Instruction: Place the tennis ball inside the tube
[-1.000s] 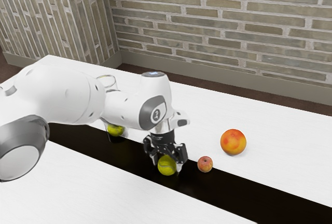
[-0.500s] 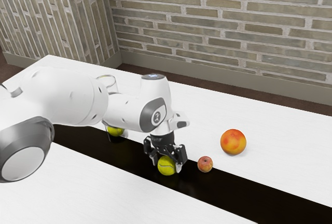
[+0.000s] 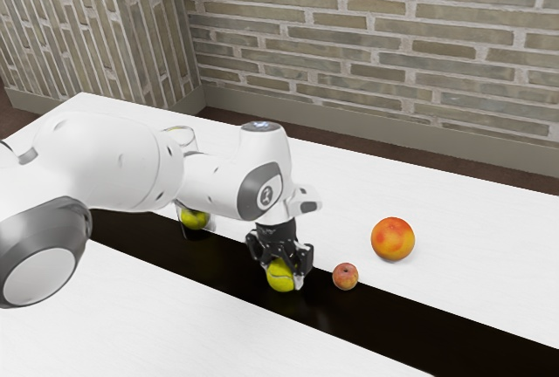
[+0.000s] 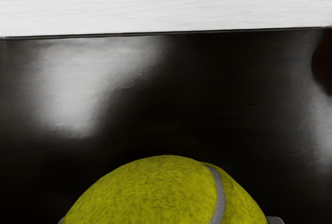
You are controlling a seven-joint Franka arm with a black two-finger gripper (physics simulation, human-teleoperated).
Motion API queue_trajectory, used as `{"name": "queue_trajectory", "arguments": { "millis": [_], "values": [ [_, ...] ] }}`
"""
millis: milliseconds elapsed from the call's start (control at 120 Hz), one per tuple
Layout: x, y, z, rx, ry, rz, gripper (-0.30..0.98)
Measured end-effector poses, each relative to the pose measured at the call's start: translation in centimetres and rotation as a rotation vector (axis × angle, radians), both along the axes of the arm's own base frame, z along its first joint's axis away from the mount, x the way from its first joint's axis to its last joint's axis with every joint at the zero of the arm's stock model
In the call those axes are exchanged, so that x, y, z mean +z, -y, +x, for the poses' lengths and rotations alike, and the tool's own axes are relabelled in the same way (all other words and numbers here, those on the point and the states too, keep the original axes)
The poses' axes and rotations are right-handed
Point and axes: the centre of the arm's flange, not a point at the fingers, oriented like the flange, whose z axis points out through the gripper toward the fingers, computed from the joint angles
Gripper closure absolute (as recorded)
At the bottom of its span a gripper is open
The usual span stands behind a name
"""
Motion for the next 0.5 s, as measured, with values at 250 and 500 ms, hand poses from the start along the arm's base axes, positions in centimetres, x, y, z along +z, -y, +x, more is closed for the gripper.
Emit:
{"name": "queue_trajectory", "arguments": {
  "millis": [250,500],
  "values": [
    [5.3,0.1,2.1,-0.056,0.097,0.041,0.38],
    [14.4,0.6,4.7,-0.154,0.238,0.155,0.42]
  ]
}}
